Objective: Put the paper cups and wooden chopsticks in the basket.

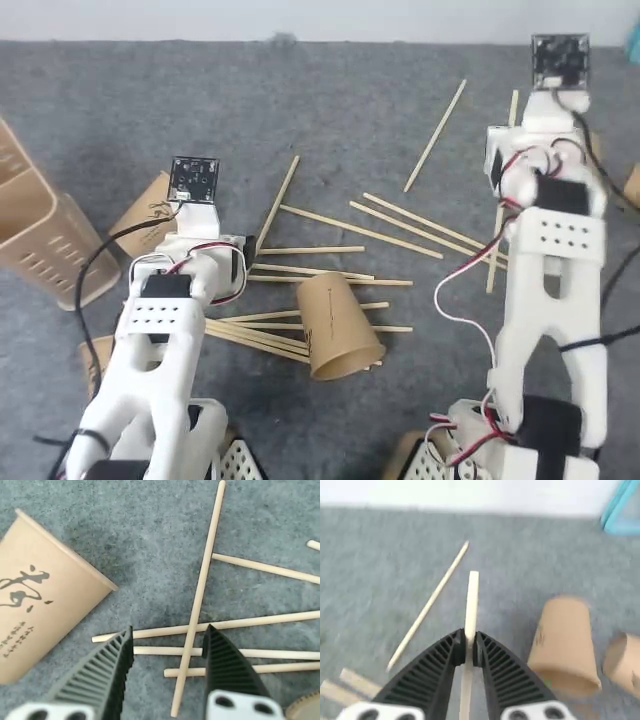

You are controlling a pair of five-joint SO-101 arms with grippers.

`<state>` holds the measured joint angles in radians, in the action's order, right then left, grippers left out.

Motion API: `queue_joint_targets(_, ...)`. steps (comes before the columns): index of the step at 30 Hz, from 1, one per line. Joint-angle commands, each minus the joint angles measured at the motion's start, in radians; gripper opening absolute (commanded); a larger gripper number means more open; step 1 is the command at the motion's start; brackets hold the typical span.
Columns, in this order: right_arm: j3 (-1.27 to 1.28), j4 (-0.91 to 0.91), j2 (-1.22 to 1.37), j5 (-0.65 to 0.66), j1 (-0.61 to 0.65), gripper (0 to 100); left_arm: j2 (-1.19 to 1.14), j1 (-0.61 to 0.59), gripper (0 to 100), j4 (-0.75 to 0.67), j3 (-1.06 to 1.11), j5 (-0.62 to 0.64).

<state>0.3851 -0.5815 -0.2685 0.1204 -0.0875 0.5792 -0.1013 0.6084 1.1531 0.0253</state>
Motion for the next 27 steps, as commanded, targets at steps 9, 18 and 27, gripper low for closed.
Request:
queue_joint_targets(9,0.114,0.634,-0.021,-0.413,0.015,0.7,-0.003,-0.002,21,-0.025,-0.042,0.002)
queue_joint_targets(18,0.043,1.175,0.352,-0.522,0.031,0.7,-0.003,-0.002,21,-0.025,-0.042,0.000)
queue_joint_targets(27,-0.390,1.216,0.802,-0.445,0.045,0.7,-0.003,-0.002,21,-0.026,-0.042,0.000)
